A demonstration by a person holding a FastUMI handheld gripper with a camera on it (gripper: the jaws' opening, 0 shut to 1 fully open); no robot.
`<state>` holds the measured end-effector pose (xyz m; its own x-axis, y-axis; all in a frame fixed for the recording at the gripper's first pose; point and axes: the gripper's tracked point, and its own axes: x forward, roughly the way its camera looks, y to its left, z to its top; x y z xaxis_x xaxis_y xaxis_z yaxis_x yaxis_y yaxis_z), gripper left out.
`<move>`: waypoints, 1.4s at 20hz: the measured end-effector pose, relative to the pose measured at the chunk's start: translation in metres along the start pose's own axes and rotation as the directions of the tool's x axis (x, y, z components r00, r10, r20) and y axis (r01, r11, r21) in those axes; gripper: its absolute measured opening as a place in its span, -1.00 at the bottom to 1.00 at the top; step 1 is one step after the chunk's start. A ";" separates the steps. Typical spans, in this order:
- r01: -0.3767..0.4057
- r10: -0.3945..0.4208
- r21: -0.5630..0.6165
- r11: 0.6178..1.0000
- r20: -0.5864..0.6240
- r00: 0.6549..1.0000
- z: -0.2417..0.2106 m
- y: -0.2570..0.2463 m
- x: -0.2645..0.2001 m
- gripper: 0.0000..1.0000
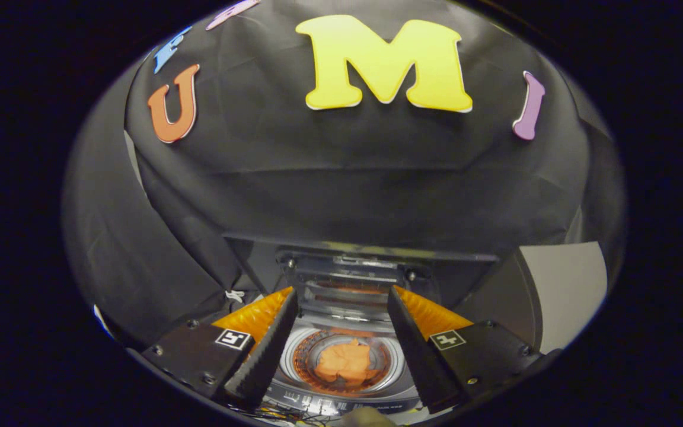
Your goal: Put the clothes into the washing machine and then close the washing machine lid.
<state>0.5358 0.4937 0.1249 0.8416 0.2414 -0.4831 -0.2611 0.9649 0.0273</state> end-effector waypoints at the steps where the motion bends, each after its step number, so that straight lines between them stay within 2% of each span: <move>1: 0.002 -0.002 0.005 1.000 0.010 1.000 0.008 0.001 0.000 0.89; 10: 0.087 -0.089 0.039 0.995 0.054 0.995 0.063 -0.009 0.034 0.89; 14: 0.114 -0.115 0.046 0.992 0.031 0.993 0.067 -0.008 0.054 0.90; 23: 0.191 -0.188 0.057 0.980 -0.058 0.980 0.043 -0.014 0.091 0.90; 28: 0.180 -0.182 0.076 0.981 0.022 0.983 0.044 -0.014 0.091 0.90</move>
<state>0.6367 0.5071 0.1189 0.8852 0.0635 -0.4609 -0.0683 0.9976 0.0062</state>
